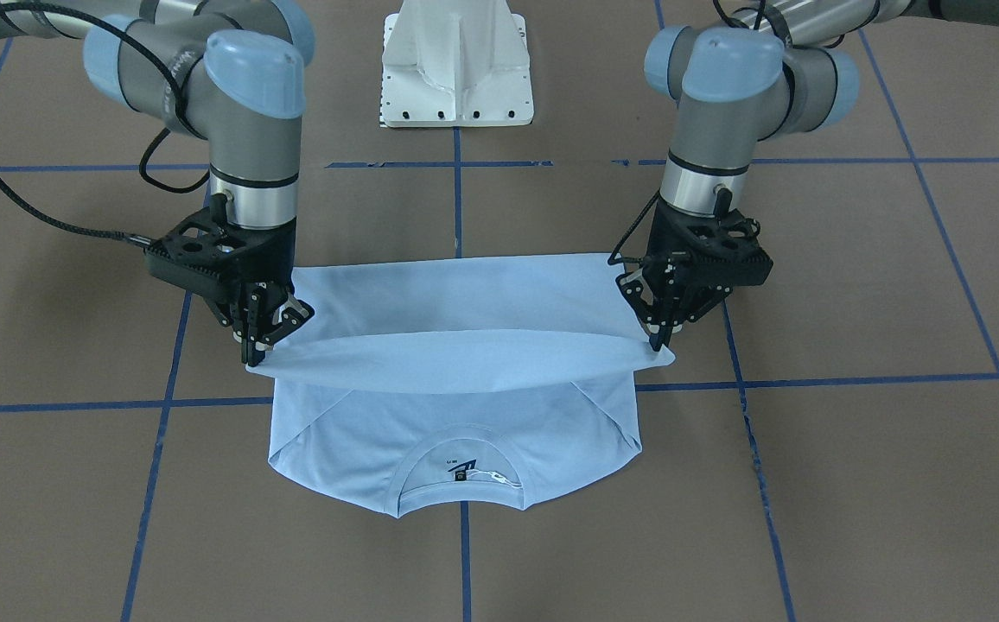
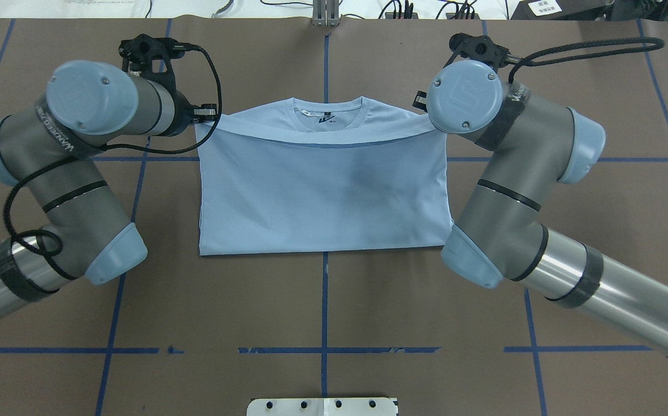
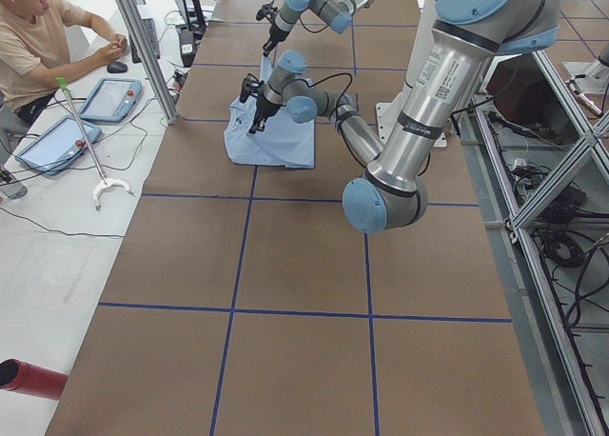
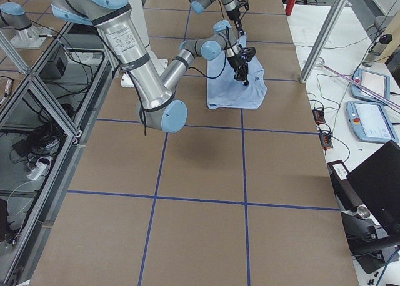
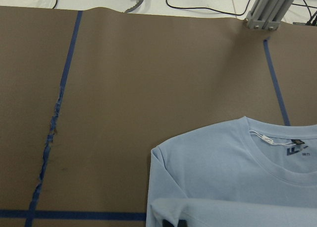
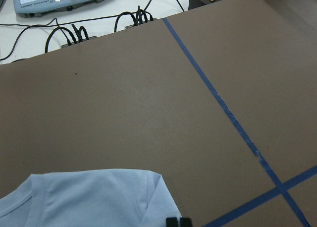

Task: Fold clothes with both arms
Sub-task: 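Release the hem near the collar and raise both grippers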

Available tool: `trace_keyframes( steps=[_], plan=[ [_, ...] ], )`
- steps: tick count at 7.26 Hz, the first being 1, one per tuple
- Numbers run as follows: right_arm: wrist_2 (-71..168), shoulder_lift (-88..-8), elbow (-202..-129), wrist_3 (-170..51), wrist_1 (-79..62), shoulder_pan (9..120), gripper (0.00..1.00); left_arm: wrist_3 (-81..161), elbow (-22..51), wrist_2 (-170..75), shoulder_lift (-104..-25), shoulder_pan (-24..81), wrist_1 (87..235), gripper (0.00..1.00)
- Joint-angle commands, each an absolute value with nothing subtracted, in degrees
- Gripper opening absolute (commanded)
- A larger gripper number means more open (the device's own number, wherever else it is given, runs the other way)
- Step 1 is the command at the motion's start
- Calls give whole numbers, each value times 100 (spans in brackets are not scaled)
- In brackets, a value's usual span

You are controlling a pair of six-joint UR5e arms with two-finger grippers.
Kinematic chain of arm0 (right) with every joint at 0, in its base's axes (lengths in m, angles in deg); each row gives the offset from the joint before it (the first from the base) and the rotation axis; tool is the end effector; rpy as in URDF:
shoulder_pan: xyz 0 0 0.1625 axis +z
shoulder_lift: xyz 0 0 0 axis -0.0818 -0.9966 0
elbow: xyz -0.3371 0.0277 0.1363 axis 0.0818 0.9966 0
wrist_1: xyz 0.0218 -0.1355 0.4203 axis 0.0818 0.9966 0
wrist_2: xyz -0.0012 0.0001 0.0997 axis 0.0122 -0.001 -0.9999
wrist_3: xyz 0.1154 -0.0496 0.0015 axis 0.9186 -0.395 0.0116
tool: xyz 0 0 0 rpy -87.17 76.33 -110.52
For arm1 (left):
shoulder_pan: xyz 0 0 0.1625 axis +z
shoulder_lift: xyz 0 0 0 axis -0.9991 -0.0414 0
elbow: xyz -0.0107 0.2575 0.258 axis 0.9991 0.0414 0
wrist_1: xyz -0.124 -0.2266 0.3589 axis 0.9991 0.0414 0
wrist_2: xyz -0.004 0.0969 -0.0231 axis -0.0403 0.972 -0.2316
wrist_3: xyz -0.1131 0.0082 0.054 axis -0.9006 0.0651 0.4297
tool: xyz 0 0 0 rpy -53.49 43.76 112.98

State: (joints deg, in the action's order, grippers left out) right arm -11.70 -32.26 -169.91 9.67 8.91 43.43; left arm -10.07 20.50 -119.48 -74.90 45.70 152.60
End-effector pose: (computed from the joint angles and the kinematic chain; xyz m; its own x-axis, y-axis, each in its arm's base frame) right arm -0.4353 -0.5392 0.2027 0.6507 0.4286 0.6268 -0.6346 0.7603 0.1388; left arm 0.4204 -0.5472 0.2158 0.6582 -0.0228 -0.7525 0.3905 0.8649 0.3154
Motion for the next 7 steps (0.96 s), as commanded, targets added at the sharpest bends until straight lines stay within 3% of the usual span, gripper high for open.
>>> trace_keyframes(
  steps=[1, 4, 6, 7],
  plan=[
    [-1163, -3113, -15999, 940, -60, 4363, 0, -991, 1042, -11929, -7975, 4561, 15500, 0],
    [-1172, -3104, -15583, 825, -160, 4345, 0, -973, 144, -11912, -8162, 4640, 16122, 0],
    [-1172, -3087, -15583, 756, -160, 4319, 0, -762, 133, -11911, -8144, 4641, 16151, 0],
    [-1180, -3087, -15583, 598, -169, 4319, 27, -762, 168, -11911, -8144, 4641, 16151, 0]
  ],
)
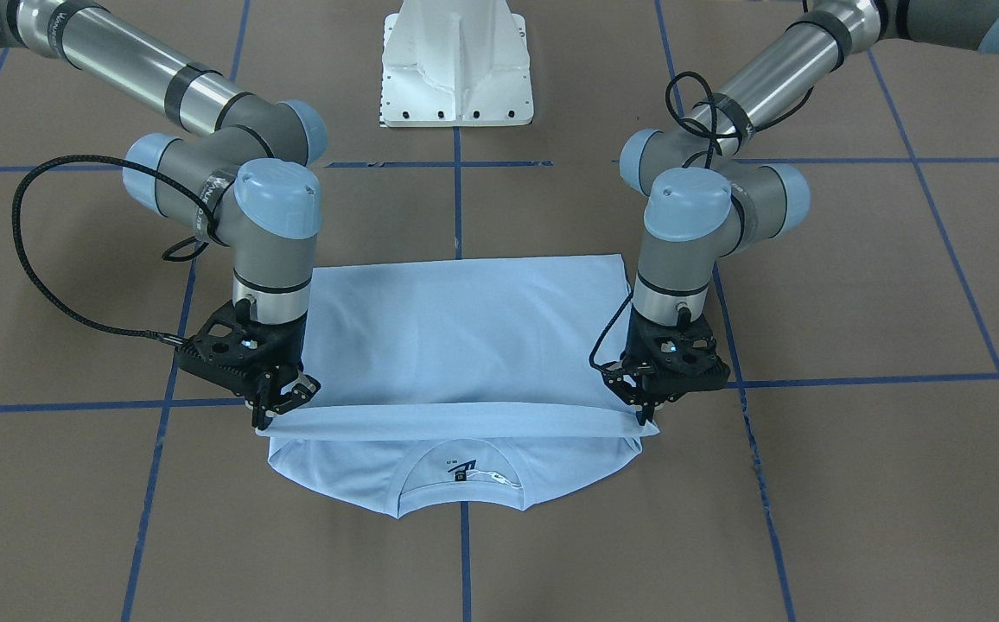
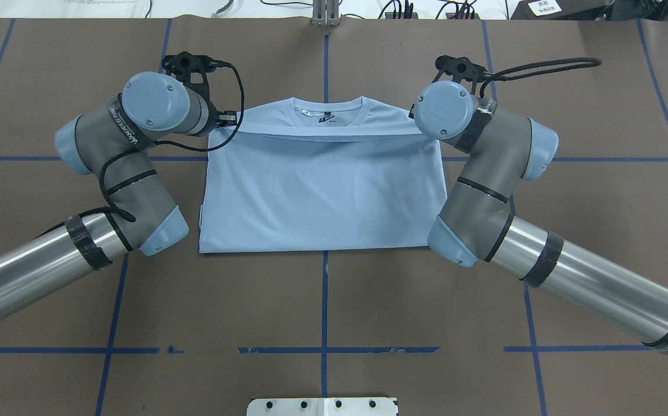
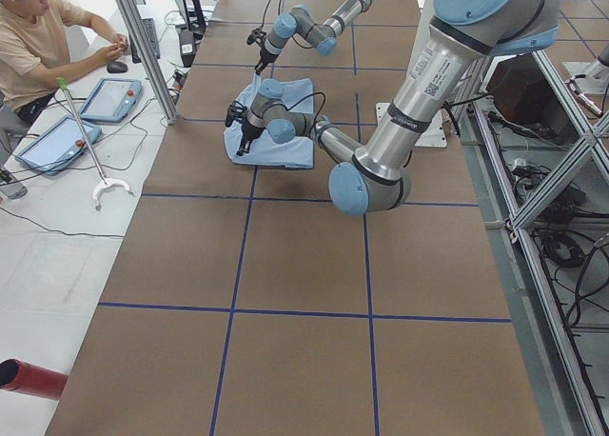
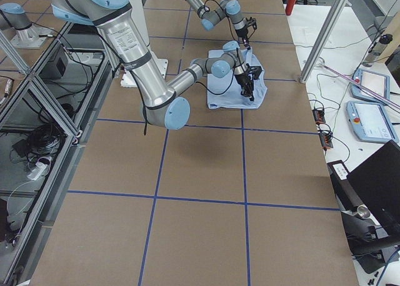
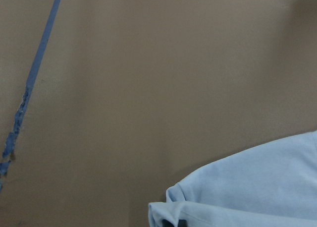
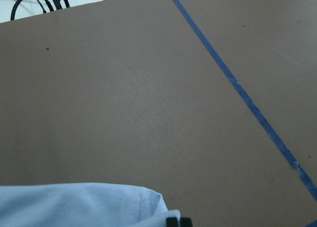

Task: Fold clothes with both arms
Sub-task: 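Move the left gripper down along the folded shirt's side edge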

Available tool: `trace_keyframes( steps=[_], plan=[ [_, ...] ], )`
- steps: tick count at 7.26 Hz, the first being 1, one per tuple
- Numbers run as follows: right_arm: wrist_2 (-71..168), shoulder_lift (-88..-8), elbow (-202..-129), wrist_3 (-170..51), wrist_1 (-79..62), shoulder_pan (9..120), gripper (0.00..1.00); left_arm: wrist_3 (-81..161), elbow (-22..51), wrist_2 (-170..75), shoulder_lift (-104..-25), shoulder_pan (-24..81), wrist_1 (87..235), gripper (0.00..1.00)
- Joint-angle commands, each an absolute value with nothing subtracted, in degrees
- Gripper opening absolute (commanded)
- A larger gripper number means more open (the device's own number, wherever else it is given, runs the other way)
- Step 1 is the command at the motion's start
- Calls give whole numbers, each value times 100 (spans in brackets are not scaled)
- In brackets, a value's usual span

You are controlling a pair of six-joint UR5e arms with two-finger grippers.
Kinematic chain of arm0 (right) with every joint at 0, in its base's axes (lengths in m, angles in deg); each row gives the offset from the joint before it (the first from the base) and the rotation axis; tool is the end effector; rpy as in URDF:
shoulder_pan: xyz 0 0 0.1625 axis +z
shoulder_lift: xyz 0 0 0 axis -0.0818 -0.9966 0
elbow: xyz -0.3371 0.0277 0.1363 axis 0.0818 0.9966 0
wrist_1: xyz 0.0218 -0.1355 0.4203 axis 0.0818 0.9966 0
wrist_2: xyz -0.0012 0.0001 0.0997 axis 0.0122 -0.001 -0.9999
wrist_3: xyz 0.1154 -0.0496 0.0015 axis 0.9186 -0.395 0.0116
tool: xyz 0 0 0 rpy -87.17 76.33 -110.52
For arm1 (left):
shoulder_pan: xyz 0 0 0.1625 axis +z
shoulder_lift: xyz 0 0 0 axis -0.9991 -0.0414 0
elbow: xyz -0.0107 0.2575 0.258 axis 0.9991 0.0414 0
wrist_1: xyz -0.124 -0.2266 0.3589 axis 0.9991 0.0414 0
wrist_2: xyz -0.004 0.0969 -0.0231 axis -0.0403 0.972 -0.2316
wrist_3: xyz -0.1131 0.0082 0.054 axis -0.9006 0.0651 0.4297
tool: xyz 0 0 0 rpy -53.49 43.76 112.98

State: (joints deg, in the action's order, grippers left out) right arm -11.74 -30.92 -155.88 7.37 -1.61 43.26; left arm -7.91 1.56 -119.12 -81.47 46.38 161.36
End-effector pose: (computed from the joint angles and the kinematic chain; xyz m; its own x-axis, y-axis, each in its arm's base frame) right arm -0.4849 -0.5761 0.2781 0.6947 0.4100 0.5910 -0.6005 0.7829 0.1628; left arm 0.4879 -0.5967 0.2810 0.7084 -0.0136 -0.7057 0.3428 0.8806 0.3271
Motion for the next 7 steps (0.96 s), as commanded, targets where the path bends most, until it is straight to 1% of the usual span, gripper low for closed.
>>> trace_keyframes(
  steps=[1, 2, 3, 4, 5, 6, 7],
  plan=[
    [-1172, -3087, -15617, 501, -178, 4319, 99, -753, 290, -11920, -8075, 4641, 16203, 99],
    [-1198, -3017, -15679, 282, -213, 4345, 100, -745, 796, -11972, -7830, 4632, 16316, 100],
    [-1511, -3017, -15714, -129, -335, 4432, 100, -370, 1462, -12086, -7593, 4658, 16292, 100],
    [-1941, -3077, -15732, -359, -693, 4555, 100, -288, 1956, -12505, -7234, 4684, 16352, 100],
    [-2006, -3078, -15741, -379, -740, 4591, 100, -897, 2248, -12544, -7152, 4911, 16509, 100],
    [-2120, -3078, -15758, -553, -740, 4678, 100, -1747, 2330, -12370, -7151, 5096, 16650, 100],
    [-2260, -3095, -15828, -668, -740, 4723, 100, -1746, 2409, -12107, -7134, 5150, 16652, 100]
  ],
)
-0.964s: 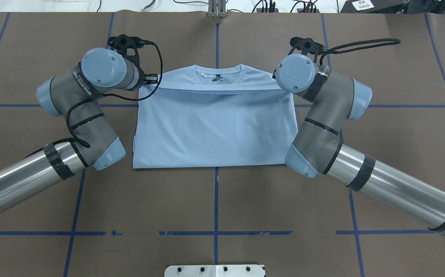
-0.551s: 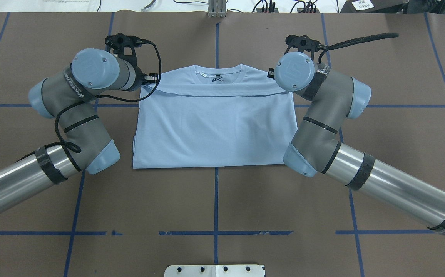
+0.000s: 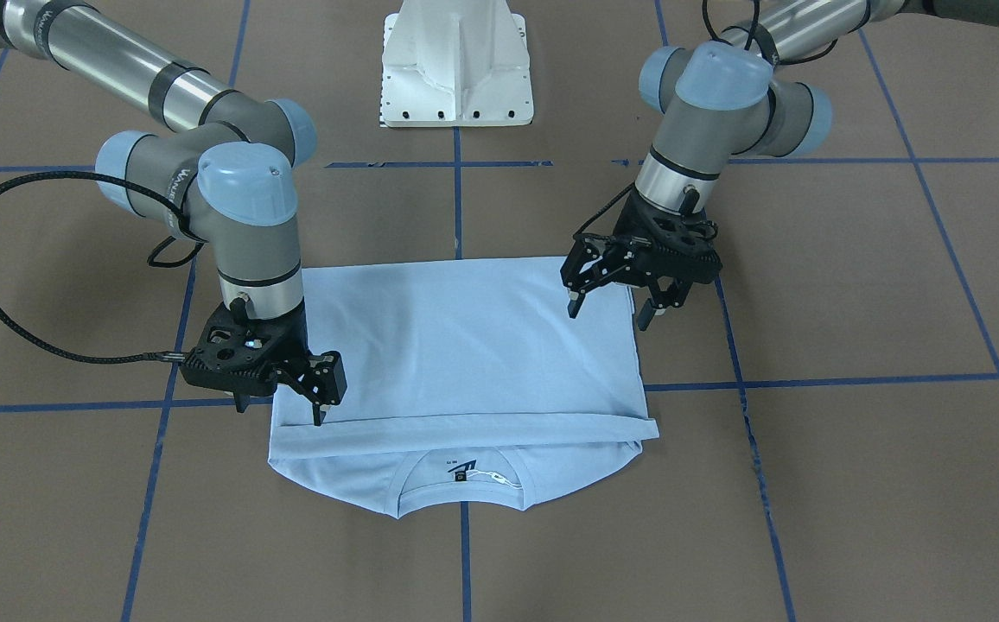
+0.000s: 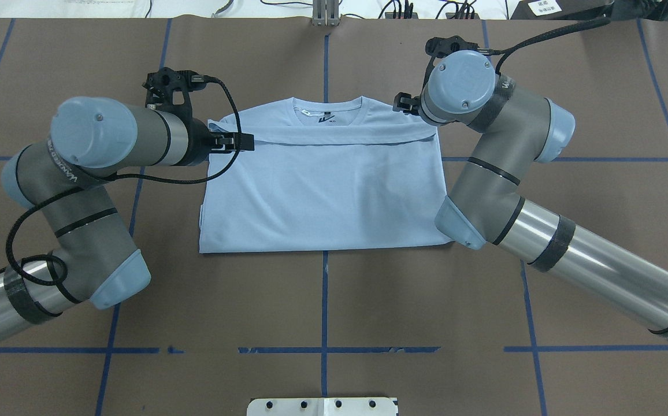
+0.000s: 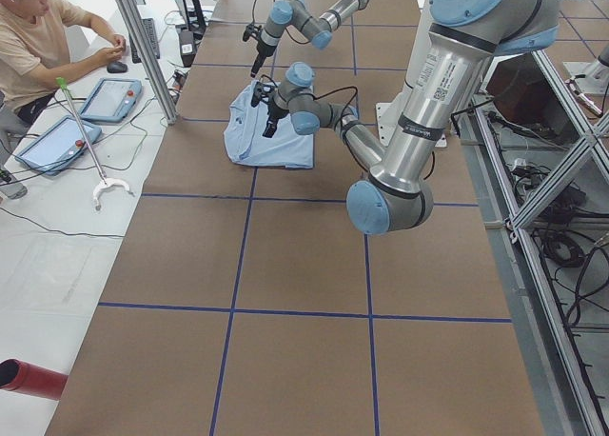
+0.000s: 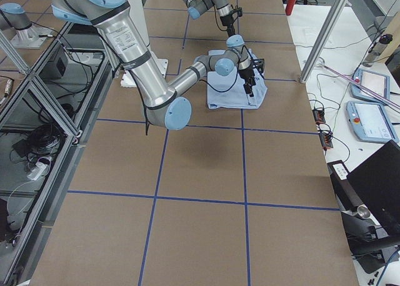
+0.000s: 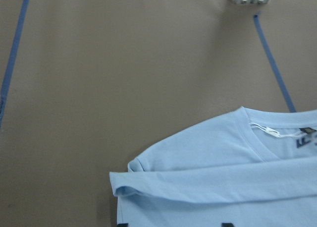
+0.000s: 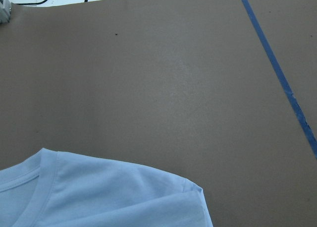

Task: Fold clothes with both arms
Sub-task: 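Move the left gripper down along the folded shirt's side edge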

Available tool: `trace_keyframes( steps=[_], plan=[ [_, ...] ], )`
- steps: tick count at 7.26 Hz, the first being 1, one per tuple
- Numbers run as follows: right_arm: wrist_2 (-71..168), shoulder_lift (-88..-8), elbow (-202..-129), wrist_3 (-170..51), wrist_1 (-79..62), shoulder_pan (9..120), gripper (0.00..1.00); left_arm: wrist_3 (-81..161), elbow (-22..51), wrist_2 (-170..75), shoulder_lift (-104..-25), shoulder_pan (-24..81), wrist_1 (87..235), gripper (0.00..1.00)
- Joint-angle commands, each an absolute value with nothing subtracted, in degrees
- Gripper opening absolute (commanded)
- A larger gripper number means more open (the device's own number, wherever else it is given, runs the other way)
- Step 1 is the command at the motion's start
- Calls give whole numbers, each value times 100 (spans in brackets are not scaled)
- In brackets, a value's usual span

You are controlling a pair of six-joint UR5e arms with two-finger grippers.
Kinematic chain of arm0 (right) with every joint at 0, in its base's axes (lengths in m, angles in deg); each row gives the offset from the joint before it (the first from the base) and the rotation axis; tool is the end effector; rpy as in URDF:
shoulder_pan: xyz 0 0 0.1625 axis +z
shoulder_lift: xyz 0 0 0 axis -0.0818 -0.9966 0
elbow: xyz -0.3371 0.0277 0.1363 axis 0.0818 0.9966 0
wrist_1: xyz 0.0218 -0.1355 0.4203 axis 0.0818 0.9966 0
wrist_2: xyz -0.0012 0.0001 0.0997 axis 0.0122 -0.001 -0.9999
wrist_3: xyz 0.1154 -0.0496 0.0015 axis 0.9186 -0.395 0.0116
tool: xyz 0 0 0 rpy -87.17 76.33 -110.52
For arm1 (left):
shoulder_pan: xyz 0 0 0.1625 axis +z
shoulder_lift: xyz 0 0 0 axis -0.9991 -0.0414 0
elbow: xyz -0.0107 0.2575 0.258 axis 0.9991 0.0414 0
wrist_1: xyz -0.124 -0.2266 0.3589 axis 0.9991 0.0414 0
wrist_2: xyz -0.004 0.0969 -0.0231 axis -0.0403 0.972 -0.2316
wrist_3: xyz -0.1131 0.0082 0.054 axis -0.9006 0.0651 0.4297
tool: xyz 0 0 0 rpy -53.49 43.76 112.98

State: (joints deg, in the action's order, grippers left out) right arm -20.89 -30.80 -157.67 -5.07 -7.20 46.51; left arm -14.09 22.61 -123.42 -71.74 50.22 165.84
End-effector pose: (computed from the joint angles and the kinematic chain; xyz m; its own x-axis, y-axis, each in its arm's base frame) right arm -0.4630 -0.5862 0.2457 0.7098 0.1997 0.6755 -0.4383 0.8759 0.2016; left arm 0.4522 -0.4938 0.1977 0.4755 0.0847 -0.8756 0.3647 0.8868 0.2839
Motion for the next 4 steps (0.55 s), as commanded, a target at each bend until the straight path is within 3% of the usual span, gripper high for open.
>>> trace_keyframes(
  steps=[1, 3, 4],
  plan=[
    [-2262, -3096, -15846, -678, -740, 4723, 100, -1773, 2418, -12070, -6986, 5263, 16669, 100],
    [-2262, -3096, -15899, -678, -749, 4723, 100, -1790, 2427, -11843, -6722, 5449, 16713, 75],
    [-2262, -3130, -15925, -678, -749, 4723, 100, -1790, 2462, -11789, -6346, 5510, 16722, 100]
  ],
)
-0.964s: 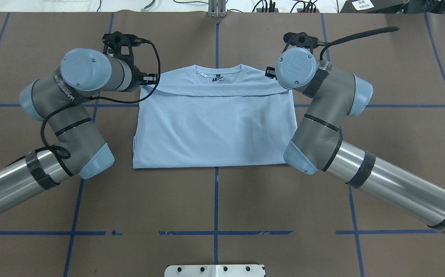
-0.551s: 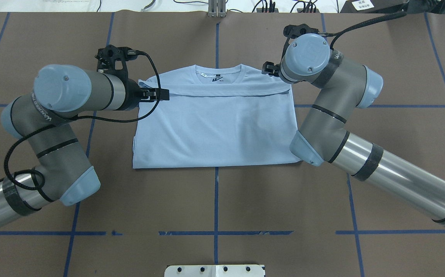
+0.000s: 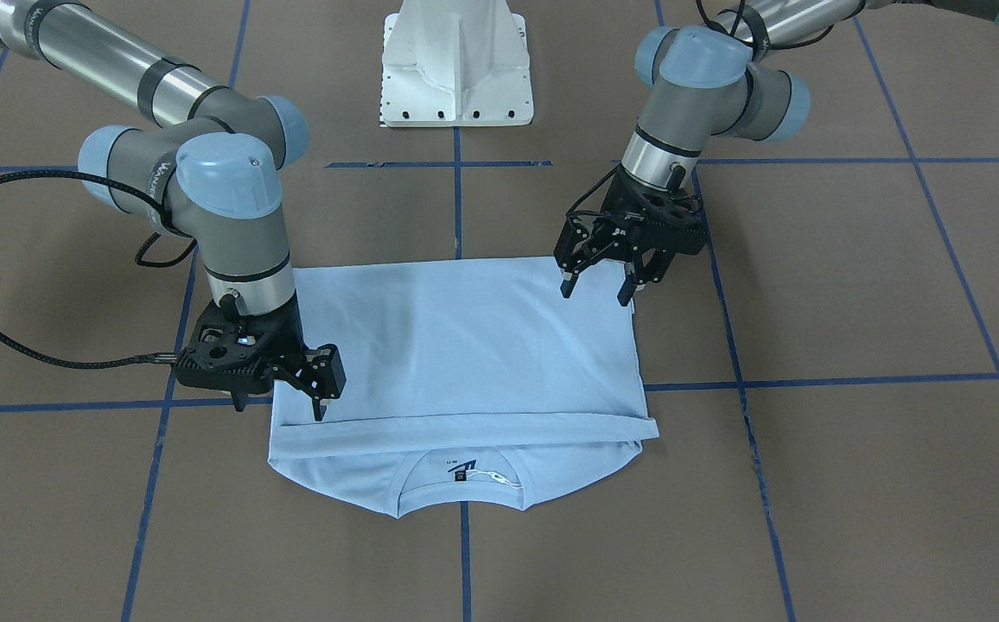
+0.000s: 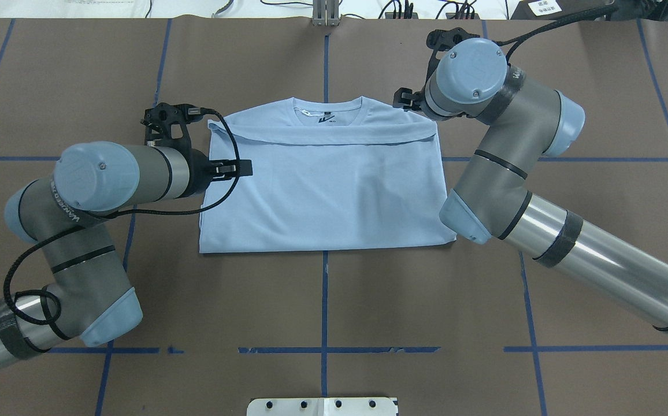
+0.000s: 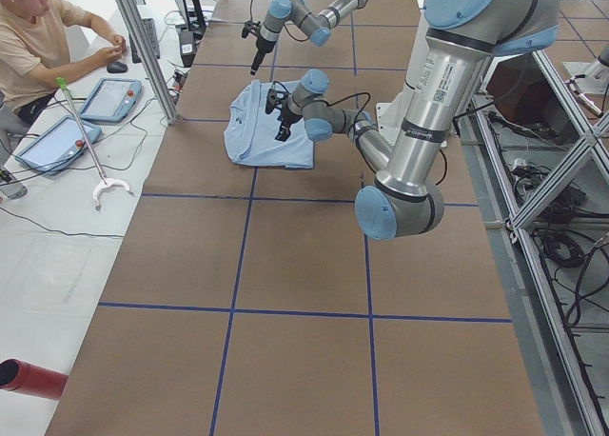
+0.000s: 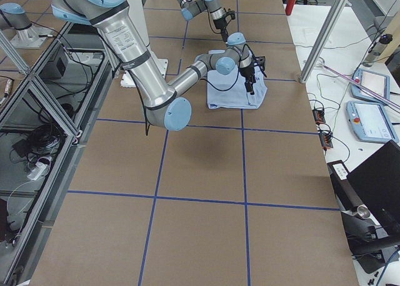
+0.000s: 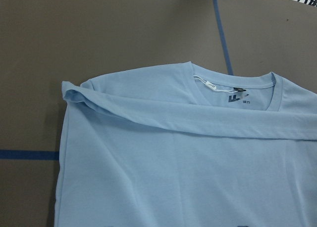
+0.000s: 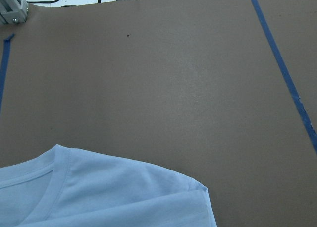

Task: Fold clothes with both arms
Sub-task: 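Move the left gripper down along the folded shirt's side edge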

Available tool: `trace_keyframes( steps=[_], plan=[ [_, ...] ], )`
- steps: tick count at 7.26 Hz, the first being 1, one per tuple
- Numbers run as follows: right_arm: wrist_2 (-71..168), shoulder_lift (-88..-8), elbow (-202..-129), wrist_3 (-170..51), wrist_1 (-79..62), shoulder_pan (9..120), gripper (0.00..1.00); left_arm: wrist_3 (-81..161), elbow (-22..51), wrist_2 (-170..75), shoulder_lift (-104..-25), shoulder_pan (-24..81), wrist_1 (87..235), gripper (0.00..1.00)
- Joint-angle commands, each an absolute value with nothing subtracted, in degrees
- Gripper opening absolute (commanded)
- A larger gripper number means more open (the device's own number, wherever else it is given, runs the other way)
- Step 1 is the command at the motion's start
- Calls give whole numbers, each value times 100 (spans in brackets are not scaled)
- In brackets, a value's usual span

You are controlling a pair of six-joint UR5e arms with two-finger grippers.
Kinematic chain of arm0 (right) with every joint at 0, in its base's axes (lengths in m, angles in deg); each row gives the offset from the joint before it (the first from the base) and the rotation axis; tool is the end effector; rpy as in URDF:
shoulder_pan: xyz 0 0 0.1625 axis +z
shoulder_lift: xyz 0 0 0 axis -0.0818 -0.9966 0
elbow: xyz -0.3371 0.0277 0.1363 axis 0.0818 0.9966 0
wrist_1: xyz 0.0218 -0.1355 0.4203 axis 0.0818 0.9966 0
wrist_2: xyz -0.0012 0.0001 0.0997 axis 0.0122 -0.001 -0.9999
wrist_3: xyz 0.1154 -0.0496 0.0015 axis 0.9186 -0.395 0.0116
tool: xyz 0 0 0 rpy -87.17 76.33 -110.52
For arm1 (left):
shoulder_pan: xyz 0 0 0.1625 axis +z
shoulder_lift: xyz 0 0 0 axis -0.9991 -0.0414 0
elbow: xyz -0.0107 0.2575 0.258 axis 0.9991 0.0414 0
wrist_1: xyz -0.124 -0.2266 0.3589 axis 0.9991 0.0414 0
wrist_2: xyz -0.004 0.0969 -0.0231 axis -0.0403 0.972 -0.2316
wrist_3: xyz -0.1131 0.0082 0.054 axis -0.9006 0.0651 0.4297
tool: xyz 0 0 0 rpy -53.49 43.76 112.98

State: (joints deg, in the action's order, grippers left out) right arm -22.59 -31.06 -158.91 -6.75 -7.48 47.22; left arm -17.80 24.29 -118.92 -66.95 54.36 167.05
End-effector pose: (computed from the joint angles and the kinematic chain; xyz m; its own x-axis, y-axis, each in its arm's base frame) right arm -0.4545 -0.5857 0.2370 0.7033 0.1682 0.6907 -0.4161 0.8852 0.2081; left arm 0.4706 -0.4611 0.2346 0.4911 0.0336 -0.8704 0.3833 0.8890 0.2506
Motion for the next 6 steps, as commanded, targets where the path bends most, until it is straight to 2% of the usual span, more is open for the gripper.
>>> trace_keyframes(
  steps=[1, 3, 4, 5, 6],
  plan=[
    [-2262, -3183, -15969, -678, -749, 4723, 100, -1764, 2488, -11719, -6160, 5632, 16713, 100],
    [-2262, -3210, -15996, -678, -749, 4723, 100, -1773, 2489, -11701, -6000, 5896, 16687, 100],
    [-2262, -3219, -15996, -678, -749, 4723, 100, -1834, 2489, -11526, -6017, 6002, 16678, 85],
    [-2262, -3227, -15987, -678, -749, 4723, 100, -1826, 2497, -11507, -6017, 6064, 16678, 52],
    [-2262, -3245, -15996, -678, -749, 4723, 100, -1834, 2523, -11516, -6009, 6108, 16678, 51]
  ],
)
